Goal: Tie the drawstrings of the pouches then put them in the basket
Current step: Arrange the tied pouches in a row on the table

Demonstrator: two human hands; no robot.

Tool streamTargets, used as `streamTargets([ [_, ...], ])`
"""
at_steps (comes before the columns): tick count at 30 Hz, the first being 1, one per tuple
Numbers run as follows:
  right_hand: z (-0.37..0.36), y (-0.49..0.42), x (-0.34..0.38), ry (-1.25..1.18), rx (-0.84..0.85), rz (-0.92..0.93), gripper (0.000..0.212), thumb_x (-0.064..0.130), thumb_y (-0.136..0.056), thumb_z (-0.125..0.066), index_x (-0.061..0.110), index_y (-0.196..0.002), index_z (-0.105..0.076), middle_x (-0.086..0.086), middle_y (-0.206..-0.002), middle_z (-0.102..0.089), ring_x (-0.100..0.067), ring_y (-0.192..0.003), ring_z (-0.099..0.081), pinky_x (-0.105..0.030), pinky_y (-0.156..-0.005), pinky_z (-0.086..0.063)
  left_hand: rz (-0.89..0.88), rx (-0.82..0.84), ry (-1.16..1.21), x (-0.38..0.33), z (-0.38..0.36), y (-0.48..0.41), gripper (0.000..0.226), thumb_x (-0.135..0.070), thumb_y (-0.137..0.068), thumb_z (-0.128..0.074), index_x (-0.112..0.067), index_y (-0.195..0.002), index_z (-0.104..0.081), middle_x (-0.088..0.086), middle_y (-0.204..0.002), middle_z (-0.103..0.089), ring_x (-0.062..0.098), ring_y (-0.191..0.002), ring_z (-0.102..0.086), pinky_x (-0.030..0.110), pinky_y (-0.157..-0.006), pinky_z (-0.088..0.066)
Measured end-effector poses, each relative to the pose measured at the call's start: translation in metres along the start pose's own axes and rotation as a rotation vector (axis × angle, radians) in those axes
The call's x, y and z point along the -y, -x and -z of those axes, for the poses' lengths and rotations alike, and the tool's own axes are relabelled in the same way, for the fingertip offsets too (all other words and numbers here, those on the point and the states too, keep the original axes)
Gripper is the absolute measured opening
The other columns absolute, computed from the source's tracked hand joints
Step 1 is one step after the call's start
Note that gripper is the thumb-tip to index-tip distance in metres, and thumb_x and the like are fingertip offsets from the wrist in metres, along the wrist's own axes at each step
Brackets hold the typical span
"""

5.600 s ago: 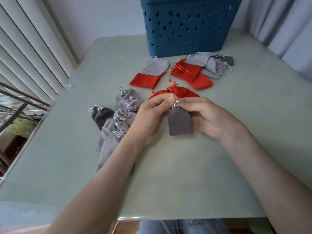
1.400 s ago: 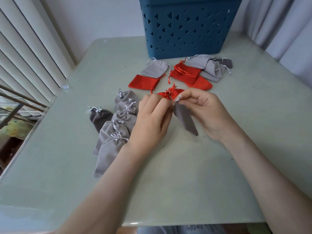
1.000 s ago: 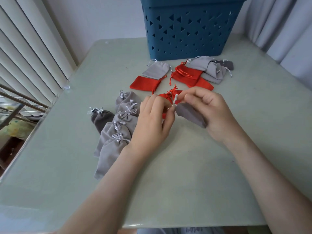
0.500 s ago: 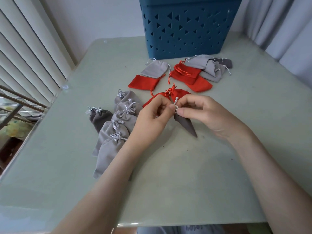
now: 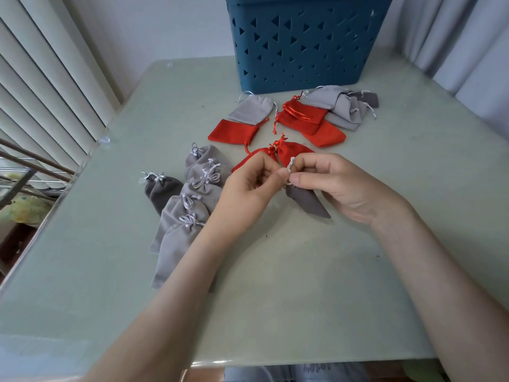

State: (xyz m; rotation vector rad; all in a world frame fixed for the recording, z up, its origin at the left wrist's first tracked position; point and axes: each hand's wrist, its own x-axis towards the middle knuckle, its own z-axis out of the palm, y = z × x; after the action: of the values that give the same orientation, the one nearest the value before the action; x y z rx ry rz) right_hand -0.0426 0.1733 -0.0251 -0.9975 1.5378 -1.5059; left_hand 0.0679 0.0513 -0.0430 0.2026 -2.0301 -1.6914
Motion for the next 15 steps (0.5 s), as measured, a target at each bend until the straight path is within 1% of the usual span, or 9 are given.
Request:
streamTargets([
  [1, 0.0007, 0.0001, 0.0003, 0.015, 0.001, 0.003, 0.001, 0.013, -0.078, -0.060, 0.013, -0.077, -0.061, 0.005, -0.071, -0.063, -0.006, -0.071, -0.057, -0.012, -0.068, -0.044, 0.007, 0.004, -0.004, 0.0000, 0.0004, -0.0001, 0.016, -0.030, -0.083, -0.060, -0.017, -0.075, -0.055, -0.013, -0.064, -0.054, 0.011, -0.068, -0.047, 0.028, -0.068, -0.041],
  [3, 0.0017, 0.0003, 0.0006, 0.053, 0.003, 0.007, 0.002, 0.010, -0.079, -0.061, 0.011, -0.080, -0.061, 0.006, -0.071, -0.064, -0.006, -0.071, -0.057, -0.012, -0.069, -0.045, 0.022, 0.021, -0.012, -0.0002, 0.0006, 0.0000, 0.015, -0.025, -0.085, -0.057, -0.015, -0.075, -0.055, -0.008, -0.065, -0.055, 0.008, -0.065, -0.048, 0.018, -0.066, -0.040],
  [5, 0.0018, 0.0005, -0.0003, 0.118, -0.006, 0.015, 0.009, 0.001, -0.085, -0.062, 0.009, -0.082, -0.060, 0.008, -0.072, -0.064, -0.004, -0.072, -0.057, -0.012, -0.071, -0.045, 0.046, 0.046, -0.038, 0.0001, 0.0014, -0.0002, 0.016, -0.021, -0.089, -0.058, -0.013, -0.075, -0.055, -0.005, -0.065, -0.056, 0.008, -0.065, -0.049, 0.016, -0.065, -0.041],
  [7, 0.0016, 0.0010, -0.0008, 0.190, -0.023, 0.019, 0.014, -0.004, -0.087, -0.058, 0.009, -0.082, -0.060, 0.009, -0.072, -0.063, -0.002, -0.072, -0.056, -0.011, -0.071, -0.045, 0.079, 0.070, -0.053, 0.0010, 0.0033, -0.0012, 0.017, -0.014, -0.093, -0.058, -0.013, -0.076, -0.057, -0.008, -0.064, -0.059, 0.007, -0.065, -0.052, 0.016, -0.066, -0.043],
  [10, 0.0000, 0.0019, 0.0003, 0.256, -0.026, 0.010, 0.013, -0.003, -0.087, -0.059, 0.009, -0.083, -0.060, 0.004, -0.075, -0.061, -0.005, -0.074, -0.054, -0.012, -0.071, -0.043, 0.119, 0.108, -0.036, -0.0001, 0.0066, -0.0024, 0.015, -0.011, -0.092, -0.057, -0.012, -0.076, -0.058, -0.011, -0.062, -0.061, 0.005, -0.065, -0.054, 0.015, -0.066, -0.045],
  [15, 0.0017, 0.0019, 0.0025, 0.275, -0.019, -0.011, 0.018, -0.002, -0.086, -0.061, 0.014, -0.079, -0.060, 0.006, -0.075, -0.062, -0.004, -0.073, -0.055, -0.013, -0.070, -0.044, 0.154, 0.136, 0.038, -0.0026, 0.0087, -0.0024, 0.018, -0.004, -0.091, -0.056, -0.009, -0.075, -0.059, -0.008, -0.063, -0.064, 0.002, -0.062, -0.055, 0.013, -0.064, -0.045],
])
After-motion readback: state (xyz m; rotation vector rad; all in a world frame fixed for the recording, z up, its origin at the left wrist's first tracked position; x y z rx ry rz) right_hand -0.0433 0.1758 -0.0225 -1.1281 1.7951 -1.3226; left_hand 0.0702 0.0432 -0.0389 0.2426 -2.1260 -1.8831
